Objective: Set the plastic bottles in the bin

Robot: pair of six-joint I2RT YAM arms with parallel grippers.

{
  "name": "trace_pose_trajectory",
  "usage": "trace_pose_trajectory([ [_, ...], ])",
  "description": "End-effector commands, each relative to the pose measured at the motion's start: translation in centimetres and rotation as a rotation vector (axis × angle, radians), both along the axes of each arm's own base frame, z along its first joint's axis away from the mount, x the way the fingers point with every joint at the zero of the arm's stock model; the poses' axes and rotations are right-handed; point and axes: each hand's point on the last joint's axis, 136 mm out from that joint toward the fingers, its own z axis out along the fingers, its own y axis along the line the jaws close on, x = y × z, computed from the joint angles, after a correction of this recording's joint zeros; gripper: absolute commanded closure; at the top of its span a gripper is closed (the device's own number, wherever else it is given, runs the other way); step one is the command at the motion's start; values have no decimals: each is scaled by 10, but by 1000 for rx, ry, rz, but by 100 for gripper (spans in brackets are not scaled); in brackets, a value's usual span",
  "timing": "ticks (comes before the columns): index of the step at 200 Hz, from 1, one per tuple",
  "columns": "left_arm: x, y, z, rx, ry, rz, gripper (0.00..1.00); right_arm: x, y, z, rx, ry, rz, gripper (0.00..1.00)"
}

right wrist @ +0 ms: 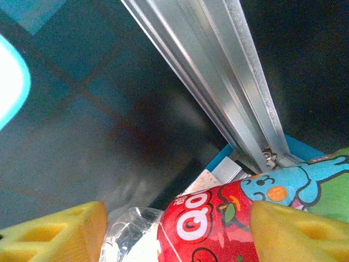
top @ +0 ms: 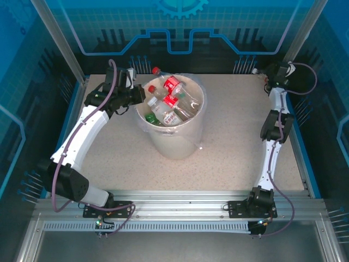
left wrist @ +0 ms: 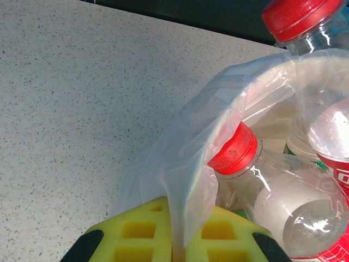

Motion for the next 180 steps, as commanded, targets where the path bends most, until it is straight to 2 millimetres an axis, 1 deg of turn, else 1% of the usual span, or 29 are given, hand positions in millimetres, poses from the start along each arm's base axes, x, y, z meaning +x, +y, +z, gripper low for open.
trace_pose_trajectory([
  [1,0,-5,-9,-71,74,36,100,-22,-3,-38,94,71,-22,29],
  [6,0,-5,-8,-73,73,37,100,-26,3,-42,103,77,-13,29],
  [20,0,-4,-8,-77,77,45,100,-41,20,-38,109,75,-3,28],
  [21,0,-4,-8,-77,79,46,100,-43,21,-43,112,83,-3,28],
  [24,0,-5,-8,-77,79,45,100,-46,25,-43,113,84,1,28],
  [27,0,-5,-8,-79,82,45,100,-51,29,-38,112,80,3,28],
  [28,0,-5,-8,-79,80,44,100,-53,30,-41,115,86,3,28],
  [48,0,-6,-7,-81,82,45,100,-82,63,-19,96,73,49,26],
  [51,0,-7,-7,-83,82,44,100,-85,65,-20,93,76,52,26],
  [52,0,-7,-7,-84,82,44,100,-86,67,-14,88,68,55,26],
  [56,1,-7,-6,-83,81,43,100,-91,73,-7,81,69,64,26],
  [58,1,-8,-6,-85,81,42,100,-92,76,3,68,43,72,26],
  [73,2,-11,-6,-88,81,35,100,-100,85,22,40,10,88,26],
  [79,2,-12,-4,-89,79,32,100,-99,85,32,31,-12,96,26],
  [88,2,-13,-4,-87,78,27,100,-95,83,38,26,-32,107,27],
  [107,2,-14,-3,-90,72,26,100,-82,78,45,54,-91,146,28],
  [117,2,-13,-3,-87,71,28,100,-76,75,51,36,-123,145,28],
  [127,3,-13,-4,-85,72,30,100,-69,70,59,3,-144,138,28],
  [137,3,-13,-5,-85,76,31,100,-57,64,60,-19,-153,135,28],
  [139,3,-13,-5,-86,75,30,100,-55,63,65,-25,-164,135,28],
  [140,3,-13,-5,-86,75,29,100,-54,62,59,-23,-157,134,29],
  [145,4,-13,-6,-84,76,31,100,-47,58,54,-27,-160,133,29],
  [154,5,-14,-6,-82,77,30,100,-34,49,51,-25,-180,131,29],
  [155,6,-14,-7,-82,78,29,100,-32,49,54,-26,-187,132,29],
  [158,6,-14,-7,-82,80,30,100,-28,47,48,-20,-186,131,29],
  [165,7,-14,-8,-82,83,30,100,-18,39,46,-5,-203,128,29],
  [170,7,-15,-9,-84,85,29,100,-12,35,38,10,-199,125,29],
  [178,9,-15,-11,-86,88,30,100,-4,28,31,25,-201,119,29],
  [180,9,-16,-11,-86,87,30,100,-2,27,33,27,-205,120,29],
])
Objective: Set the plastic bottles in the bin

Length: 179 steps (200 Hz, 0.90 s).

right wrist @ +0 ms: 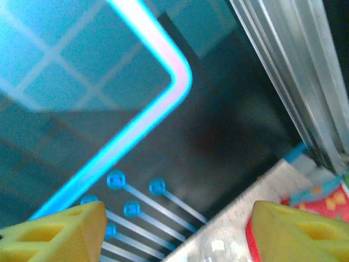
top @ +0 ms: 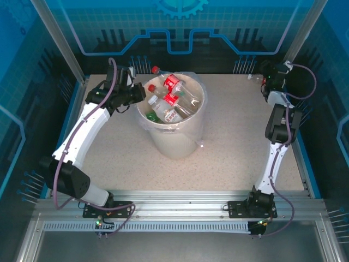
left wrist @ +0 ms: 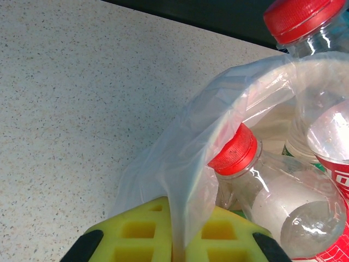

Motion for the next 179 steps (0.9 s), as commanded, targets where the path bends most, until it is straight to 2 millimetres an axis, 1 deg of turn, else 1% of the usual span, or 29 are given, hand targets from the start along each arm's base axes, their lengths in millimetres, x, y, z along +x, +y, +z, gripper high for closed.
trace_pose_trajectory([
  [1,2,-15,-11,-73,62,-2,100,19,-26,-38,43,18,-12,29],
  [20,3,-16,-14,-74,68,2,100,30,-38,-43,47,4,-33,30],
  [26,3,-16,-16,-73,75,3,100,32,-40,-52,64,34,-39,29],
  [36,3,-17,-17,-74,77,2,100,35,-45,-58,89,41,-43,29],
  [46,4,-17,-17,-74,77,4,100,35,-46,-61,118,37,-44,30],
  [61,5,-17,-16,-77,76,5,100,30,-41,-66,144,53,-36,30],
  [63,4,-17,-15,-78,75,6,100,29,-39,-64,143,49,-34,30],
  [72,4,-17,-13,-80,70,6,100,21,-33,-58,140,37,-35,30],
  [76,4,-17,-12,-81,69,6,100,16,-30,-60,142,38,-39,30],
  [80,4,-18,-12,-82,69,5,100,10,-27,-56,146,31,-43,30],
  [85,3,-18,-13,-82,70,5,100,2,-24,-58,155,35,-51,30],
  [92,3,-18,-12,-80,67,5,100,-10,-18,-56,164,31,-62,30],
  [106,1,-18,-12,-79,71,3,100,-38,-6,-64,205,41,-71,30],
  [110,1,-18,-11,-80,69,2,100,-46,-1,-61,209,38,-69,30],
  [111,1,-18,-12,-79,70,2,100,-48,1,-64,210,43,-67,30],
  [114,0,-18,-12,-82,69,1,100,-53,7,-59,211,35,-57,30],
  [115,0,-18,-11,-82,69,1,100,-56,8,-62,213,43,-58,30],
  [119,0,-19,-12,-81,69,-1,100,-64,14,-50,213,26,-46,30],
  [126,0,-20,-12,-85,68,-5,100,-78,28,-42,219,21,-23,30],
  [131,0,-20,-11,-85,67,-6,100,-87,41,-37,206,19,8,30],
  [133,0,-20,-11,-86,66,-7,100,-90,46,-28,197,10,20,30],
  [139,0,-21,-11,-87,64,-11,100,-102,62,-18,172,19,49,30],
  [145,1,-23,-10,-89,62,-14,100,-113,76,-8,134,32,75,30],
  [154,1,-25,-8,-95,57,-22,100,-127,97,16,49,44,115,29],
  [155,1,-25,-8,-95,56,-21,100,-128,99,14,39,56,118,29],
  [158,1,-25,-7,-95,54,-24,100,-132,103,22,10,63,126,28],
  [162,1,-26,-6,-97,51,-27,100,-137,110,24,-23,87,143,27],
  [168,1,-27,-4,-100,47,-33,100,-143,119,34,-76,107,172,26],
  [179,0,-27,-3,-100,44,-37,100,-153,126,40,-148,156,216,24],
])
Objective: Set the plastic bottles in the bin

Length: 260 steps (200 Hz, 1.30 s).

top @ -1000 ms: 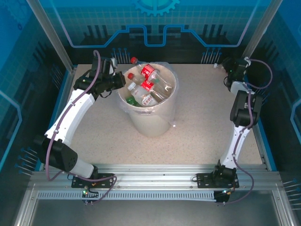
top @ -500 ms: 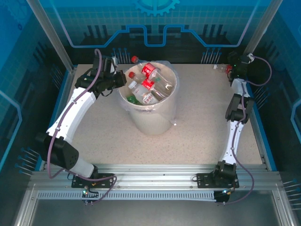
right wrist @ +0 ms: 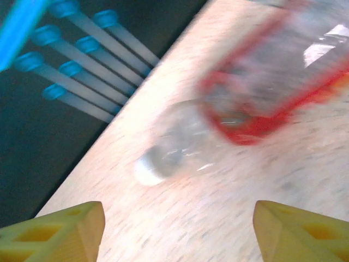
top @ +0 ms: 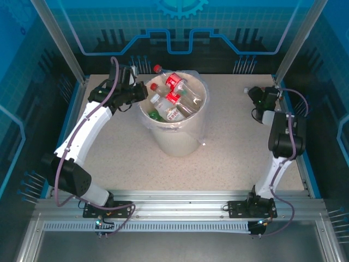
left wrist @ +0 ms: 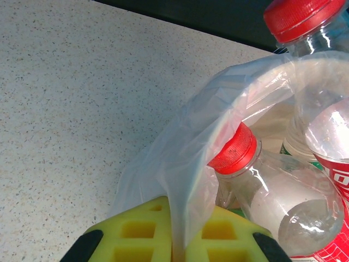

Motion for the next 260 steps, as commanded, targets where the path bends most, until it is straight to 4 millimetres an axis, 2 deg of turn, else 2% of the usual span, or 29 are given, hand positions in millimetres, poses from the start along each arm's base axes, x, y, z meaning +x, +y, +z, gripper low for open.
trace_pose_trajectory([
  [1,-5,-19,-2,-84,46,-35,100,-12,28,90,-234,-98,145,24],
  [11,-8,-18,-3,-79,47,-38,100,-19,30,93,-302,-53,195,21],
  [14,-8,-18,-3,-77,46,-39,100,-23,29,88,-317,-14,207,21],
  [33,-15,-15,-4,-66,53,-39,100,-36,26,85,-432,94,308,19],
  [64,-21,-14,0,-61,33,-53,100,-56,17,56,-567,372,548,14],
  [77,-23,-15,3,-60,26,-64,100,-59,8,50,-579,455,627,13],
  [114,-24,-20,5,-80,15,-97,100,-44,-14,43,-790,533,811,7],
  [153,-27,-22,7,-104,-2,-103,100,-24,-24,17,-925,542,1024,4],
  [172,-28,-20,7,-92,-8,-100,100,-21,-31,7,-929,573,1094,3],
  [202,-28,-19,6,-85,-5,-99,100,-22,-29,-4,-921,589,1212,1],
  [207,-29,-19,6,-86,-4,-98,100,-23,-28,0,-923,585,1229,1],
  [210,-28,-20,6,-88,-4,-98,100,-23,-28,-10,-903,596,1248,1],
  [239,-28,-21,3,-94,0,-97,100,-30,-27,-26,-870,620,1346,0],
  [260,-27,-21,3,-93,1,-97,100,-27,-38,-44,-893,664,1351,0],
])
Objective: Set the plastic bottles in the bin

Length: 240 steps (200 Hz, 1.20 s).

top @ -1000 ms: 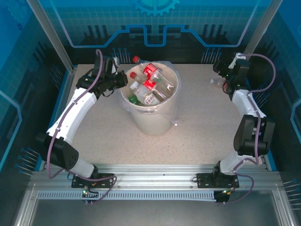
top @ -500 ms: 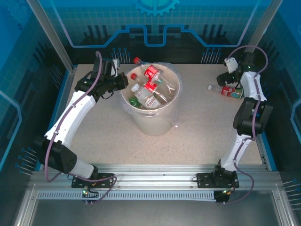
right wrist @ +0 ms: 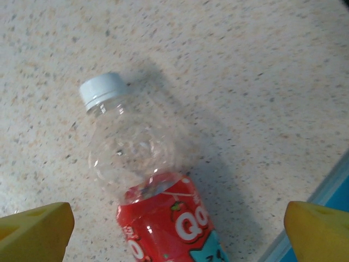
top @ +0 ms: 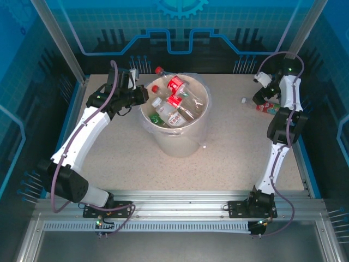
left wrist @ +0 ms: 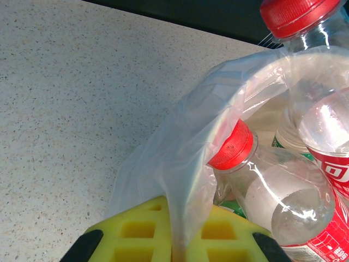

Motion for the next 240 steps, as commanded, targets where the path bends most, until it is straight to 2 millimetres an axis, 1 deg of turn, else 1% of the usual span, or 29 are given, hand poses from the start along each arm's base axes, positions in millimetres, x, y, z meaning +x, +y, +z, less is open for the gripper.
trace_pose_trajectory([
  [1,-12,-14,0,-79,33,-43,100,-18,-8,-29,-1,108,49,0],
  [19,-11,-14,1,-82,32,-41,100,-13,-13,-44,-16,107,82,0],
  [34,-10,-15,0,-85,34,-42,100,-1,-15,-59,-32,77,101,0],
  [47,-9,-16,1,-93,35,-42,100,-5,-12,-70,-44,119,113,0],
  [66,-10,-16,1,-96,32,-41,100,-7,-6,-83,-45,145,118,0],
  [88,-11,-15,2,-94,27,-39,100,-7,-3,-93,-44,164,108,1],
  [99,-11,-15,2,-95,26,-39,100,-7,-1,-98,-41,170,100,4],
  [119,-11,-15,-1,-93,31,-40,100,-5,-5,-99,-56,159,75,20],
  [143,-11,-16,-2,-94,35,-45,100,1,-6,-83,-55,95,48,39],
  [153,-11,-17,-2,-95,34,-47,100,2,-7,-75,-57,69,36,40],
  [159,-11,-17,-2,-97,34,-49,100,3,-6,-68,-56,50,31,43],
  [189,-13,-19,-3,-77,52,-76,100,3,0,-38,-26,-17,-12,44],
  [196,-13,-19,-2,-72,52,-80,100,3,2,-25,-6,-41,-36,47],
  [203,-13,-19,-1,-66,51,-83,100,3,5,-19,17,-51,-56,49],
  [204,-13,-19,0,-66,50,-84,100,4,7,-12,25,-63,-63,49],
  [206,-13,-18,1,-65,49,-85,100,3,8,-5,31,-76,-69,49],
  [209,-13,-18,2,-63,45,-85,100,4,11,1,45,-87,-78,50],
  [211,-13,-18,3,-64,44,-87,100,4,12,2,50,-88,-83,51],
  [212,-13,-19,4,-63,42,-88,100,4,13,7,59,-100,-91,51],
  [221,-12,-19,8,-63,33,-93,100,6,22,24,89,-140,-116,55],
  [230,-12,-20,13,-66,22,-98,100,9,31,39,78,-182,-120,58],
  [240,-11,-21,18,-72,14,-105,100,12,41,55,37,-233,-126,58],
])
